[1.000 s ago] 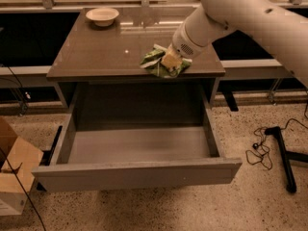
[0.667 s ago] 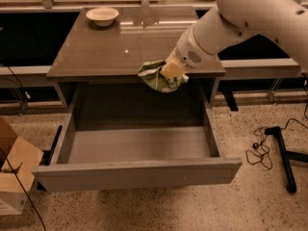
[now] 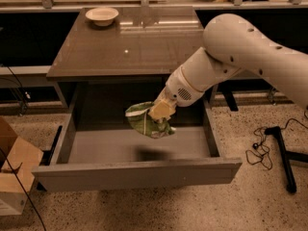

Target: Place green jalapeno chip bag into top drawer

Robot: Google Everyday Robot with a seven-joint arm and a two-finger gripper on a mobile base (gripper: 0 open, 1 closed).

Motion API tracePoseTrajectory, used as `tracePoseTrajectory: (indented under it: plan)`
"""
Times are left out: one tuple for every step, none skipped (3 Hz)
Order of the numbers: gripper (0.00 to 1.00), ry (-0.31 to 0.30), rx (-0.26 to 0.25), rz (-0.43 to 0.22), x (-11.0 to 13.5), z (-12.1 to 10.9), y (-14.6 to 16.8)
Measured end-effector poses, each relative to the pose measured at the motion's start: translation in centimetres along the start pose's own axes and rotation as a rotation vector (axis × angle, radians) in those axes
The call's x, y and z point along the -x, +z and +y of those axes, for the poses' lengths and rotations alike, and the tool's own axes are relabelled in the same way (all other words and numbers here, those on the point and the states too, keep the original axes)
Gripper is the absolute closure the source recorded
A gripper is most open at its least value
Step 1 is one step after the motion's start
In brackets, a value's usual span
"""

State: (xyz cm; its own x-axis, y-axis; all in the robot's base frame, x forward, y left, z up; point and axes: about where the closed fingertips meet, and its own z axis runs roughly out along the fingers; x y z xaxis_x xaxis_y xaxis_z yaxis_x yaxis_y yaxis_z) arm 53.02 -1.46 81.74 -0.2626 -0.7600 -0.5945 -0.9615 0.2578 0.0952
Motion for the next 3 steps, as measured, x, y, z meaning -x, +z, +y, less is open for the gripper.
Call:
tracePoseTrajectory:
  plan:
    - [0.51,0.078,0.063,0.017,-2.25,0.83,5.05]
    - [0.27,0.08,0.067,0.02,-2.39,0.96,5.4]
    - [0.04,0.077,0.07,0.021,-2.32,1.05,5.48]
